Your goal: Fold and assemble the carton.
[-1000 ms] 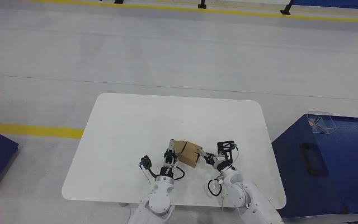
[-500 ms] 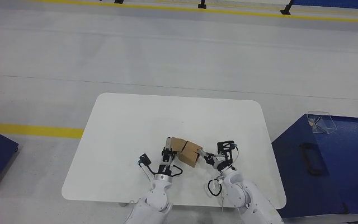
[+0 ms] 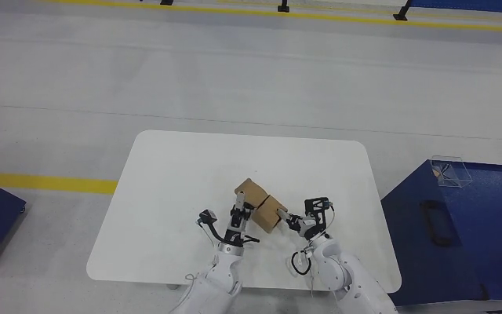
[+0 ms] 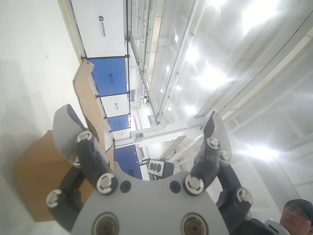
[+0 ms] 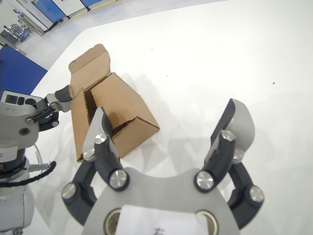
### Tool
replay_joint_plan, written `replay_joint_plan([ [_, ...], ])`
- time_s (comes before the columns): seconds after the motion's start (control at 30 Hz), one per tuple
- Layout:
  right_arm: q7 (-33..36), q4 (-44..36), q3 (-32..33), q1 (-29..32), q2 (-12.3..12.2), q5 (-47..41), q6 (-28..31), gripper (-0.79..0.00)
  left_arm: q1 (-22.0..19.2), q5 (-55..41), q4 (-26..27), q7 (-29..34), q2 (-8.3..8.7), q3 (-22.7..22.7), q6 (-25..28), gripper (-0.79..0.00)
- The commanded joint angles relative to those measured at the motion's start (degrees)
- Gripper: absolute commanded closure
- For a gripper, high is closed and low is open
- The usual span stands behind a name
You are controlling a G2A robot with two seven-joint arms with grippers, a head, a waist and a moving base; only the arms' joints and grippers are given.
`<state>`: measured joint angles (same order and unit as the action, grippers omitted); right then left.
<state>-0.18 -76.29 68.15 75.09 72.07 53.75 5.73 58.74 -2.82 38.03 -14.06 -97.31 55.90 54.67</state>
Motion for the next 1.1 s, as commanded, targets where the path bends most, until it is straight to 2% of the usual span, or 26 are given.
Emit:
replay_joint_plan([
  [0.0,0.0,0.0,0.0,0.0,0.0,0.0,0.0,-0.785,-0.1,0.8,0.1,0.4,-0.16,-0.2,-0.1,-0.785],
  [0.4,0.0,0.0,0.0,0.0,0.0,0.0,0.0,-0.785,0.9,4.2,0.3,0.6,-0.46,0.4,-3.5,-0.785],
  [0.6,0.0,0.0,0.0,0.0,0.0,0.0,0.0,-0.785,3.5,5.7,3.3,-0.3,-0.37,1.0,-3.5,-0.785],
  [0.83,0.0,0.0,0.0,0.0,0.0,0.0,0.0,-0.785,5.2,8.0,6.9,-1.8,-0.60,0.9,-6.7,-0.785],
  [1.07,-5.1,-6.4,7.3,5.3,-1.0,-2.0,-1.3,-0.785,7.5,11.9,10.3,-4.1,0.00,2.8,-8.6,-0.785],
])
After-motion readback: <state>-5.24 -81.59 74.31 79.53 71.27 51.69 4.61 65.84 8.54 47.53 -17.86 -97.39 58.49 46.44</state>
